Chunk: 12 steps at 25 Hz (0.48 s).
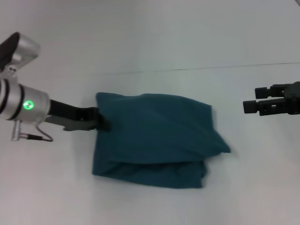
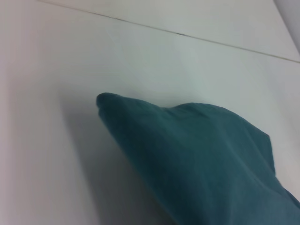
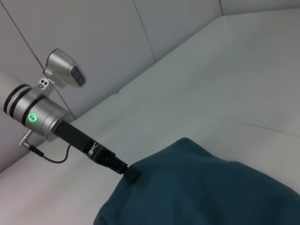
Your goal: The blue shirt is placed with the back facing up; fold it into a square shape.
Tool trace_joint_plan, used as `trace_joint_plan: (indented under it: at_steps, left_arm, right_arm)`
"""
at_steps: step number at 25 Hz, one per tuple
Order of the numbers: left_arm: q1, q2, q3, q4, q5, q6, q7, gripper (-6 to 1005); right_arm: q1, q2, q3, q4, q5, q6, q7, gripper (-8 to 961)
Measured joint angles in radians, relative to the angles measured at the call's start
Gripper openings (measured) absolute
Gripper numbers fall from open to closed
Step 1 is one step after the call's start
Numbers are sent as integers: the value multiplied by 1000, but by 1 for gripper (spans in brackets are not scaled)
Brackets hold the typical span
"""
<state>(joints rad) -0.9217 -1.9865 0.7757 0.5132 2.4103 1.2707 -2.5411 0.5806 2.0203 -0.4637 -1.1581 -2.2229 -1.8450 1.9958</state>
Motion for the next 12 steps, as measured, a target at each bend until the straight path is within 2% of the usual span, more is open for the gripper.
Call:
trace_joint_plan:
  at_steps: [7,12]
  left_arm:
    - [105,5,-81,110,25,91,-20,91]
    - [135,5,-113,124,26,119,-37,93]
  right_arm:
    - [11,2,-33,0,-5,18,10,940]
    - [24,11,-46,0,-5,28,17,940]
